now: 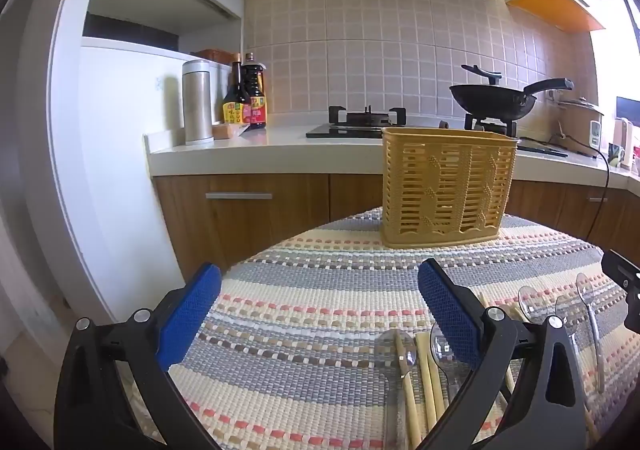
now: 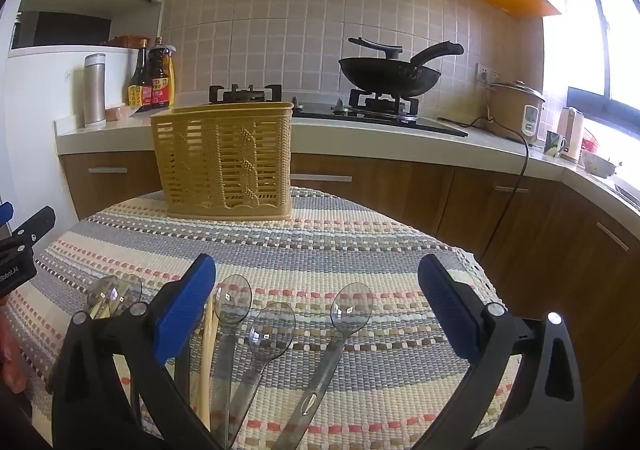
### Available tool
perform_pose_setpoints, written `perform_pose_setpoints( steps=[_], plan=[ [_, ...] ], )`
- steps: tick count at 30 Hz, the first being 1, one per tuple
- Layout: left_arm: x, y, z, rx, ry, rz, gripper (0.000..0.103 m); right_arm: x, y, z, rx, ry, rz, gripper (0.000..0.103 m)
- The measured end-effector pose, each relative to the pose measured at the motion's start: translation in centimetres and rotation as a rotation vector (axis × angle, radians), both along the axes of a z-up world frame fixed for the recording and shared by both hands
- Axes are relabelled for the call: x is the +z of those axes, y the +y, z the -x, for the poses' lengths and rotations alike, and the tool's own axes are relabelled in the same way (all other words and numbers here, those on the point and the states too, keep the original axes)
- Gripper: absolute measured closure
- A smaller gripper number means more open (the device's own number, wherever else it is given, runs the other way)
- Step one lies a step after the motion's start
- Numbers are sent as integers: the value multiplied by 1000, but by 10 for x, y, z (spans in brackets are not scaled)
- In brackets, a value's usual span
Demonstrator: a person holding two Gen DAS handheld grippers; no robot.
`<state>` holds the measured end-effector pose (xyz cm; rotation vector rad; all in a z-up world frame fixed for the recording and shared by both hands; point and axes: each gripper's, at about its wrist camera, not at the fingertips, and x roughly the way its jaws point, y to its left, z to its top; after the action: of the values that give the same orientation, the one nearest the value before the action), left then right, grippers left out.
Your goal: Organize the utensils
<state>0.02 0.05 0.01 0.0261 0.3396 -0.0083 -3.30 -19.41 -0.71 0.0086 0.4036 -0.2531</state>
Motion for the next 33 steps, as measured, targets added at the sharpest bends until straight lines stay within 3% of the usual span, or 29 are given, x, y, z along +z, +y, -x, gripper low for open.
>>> perform_pose_setpoints(
  steps=[33],
  plan=[
    [1,-3,1,-10,-15,-7,7,6,-3,5,12,-12,-11,7]
  ],
)
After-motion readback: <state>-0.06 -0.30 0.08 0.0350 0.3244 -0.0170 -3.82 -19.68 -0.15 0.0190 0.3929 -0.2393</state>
